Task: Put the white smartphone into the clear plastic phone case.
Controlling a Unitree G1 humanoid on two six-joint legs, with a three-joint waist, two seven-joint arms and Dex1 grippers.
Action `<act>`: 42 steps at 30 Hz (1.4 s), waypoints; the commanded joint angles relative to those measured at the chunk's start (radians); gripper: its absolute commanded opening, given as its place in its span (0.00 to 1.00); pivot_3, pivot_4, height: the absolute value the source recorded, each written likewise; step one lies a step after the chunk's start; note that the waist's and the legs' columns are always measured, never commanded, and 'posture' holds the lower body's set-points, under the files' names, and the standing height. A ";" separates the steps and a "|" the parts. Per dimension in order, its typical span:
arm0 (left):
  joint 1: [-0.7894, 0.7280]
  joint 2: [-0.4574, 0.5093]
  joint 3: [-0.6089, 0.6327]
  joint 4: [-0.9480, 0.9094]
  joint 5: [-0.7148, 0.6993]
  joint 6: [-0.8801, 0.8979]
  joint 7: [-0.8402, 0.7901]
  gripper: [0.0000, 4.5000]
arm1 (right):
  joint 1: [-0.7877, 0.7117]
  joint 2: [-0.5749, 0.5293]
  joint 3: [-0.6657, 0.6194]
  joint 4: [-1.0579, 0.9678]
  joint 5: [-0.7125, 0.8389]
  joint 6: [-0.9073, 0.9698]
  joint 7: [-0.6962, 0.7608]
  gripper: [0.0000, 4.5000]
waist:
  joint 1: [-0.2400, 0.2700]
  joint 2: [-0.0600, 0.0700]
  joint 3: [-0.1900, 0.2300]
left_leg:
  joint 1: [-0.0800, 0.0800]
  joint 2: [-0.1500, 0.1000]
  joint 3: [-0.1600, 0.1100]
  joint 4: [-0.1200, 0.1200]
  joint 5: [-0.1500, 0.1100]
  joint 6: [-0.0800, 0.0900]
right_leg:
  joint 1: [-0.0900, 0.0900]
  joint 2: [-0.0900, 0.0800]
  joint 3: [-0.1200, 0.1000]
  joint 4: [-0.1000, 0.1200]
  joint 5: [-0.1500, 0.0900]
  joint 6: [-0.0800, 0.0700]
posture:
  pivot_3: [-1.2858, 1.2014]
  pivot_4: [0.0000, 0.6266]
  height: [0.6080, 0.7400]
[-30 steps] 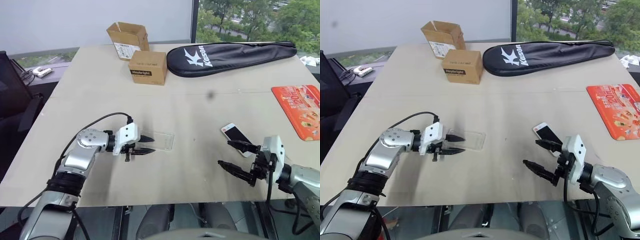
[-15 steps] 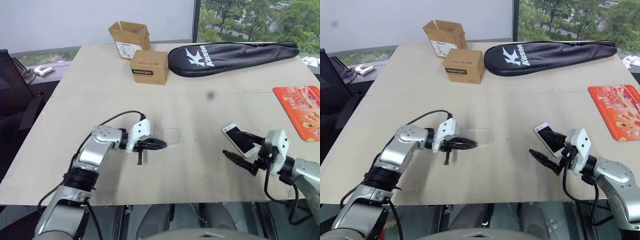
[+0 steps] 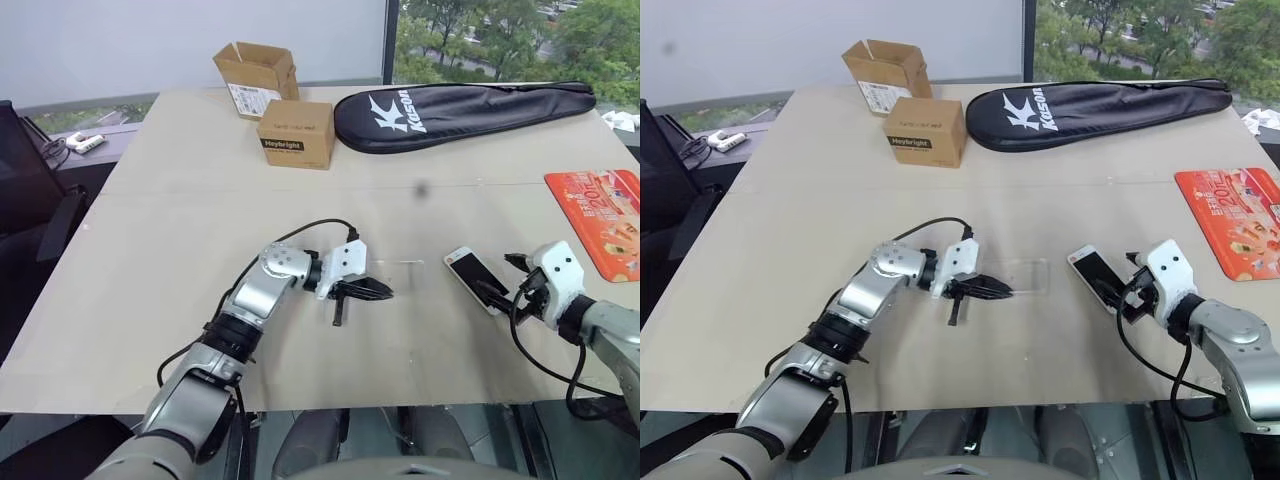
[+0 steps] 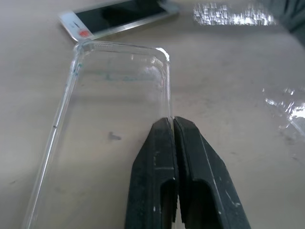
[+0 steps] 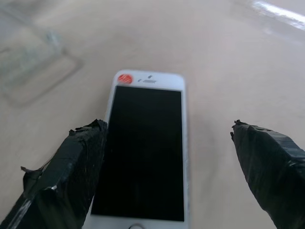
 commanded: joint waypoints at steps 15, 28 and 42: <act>0.001 0.036 0.127 -0.303 -0.222 0.275 -0.035 0.97 | 0.082 0.052 -0.001 -0.130 -0.021 0.242 -0.157 1.00 | -0.005 0.000 0.000 | -0.001 0.000 -0.001 0.001 0.000 0.000 | 0.000 0.001 -0.001 0.000 0.000 0.000 | 0.52 0.24 1.00; 0.163 0.355 0.249 -0.603 -0.290 0.490 0.024 0.97 | 0.058 -0.006 0.062 0.004 -0.053 0.191 -0.070 1.00 | -0.018 -0.003 -0.001 | 0.002 0.000 0.000 0.002 0.000 0.000 | 0.002 0.002 0.000 0.000 0.000 0.001 | 0.52 0.24 1.00; 0.207 0.422 0.258 -0.653 -0.311 0.505 0.061 1.00 | 0.036 -0.008 0.048 0.050 -0.012 0.217 -0.023 0.62 | -0.017 -0.017 -0.010 | 0.002 0.000 0.000 0.002 0.000 0.000 | 0.003 -0.001 0.001 0.000 0.000 0.001 | 0.52 0.24 1.00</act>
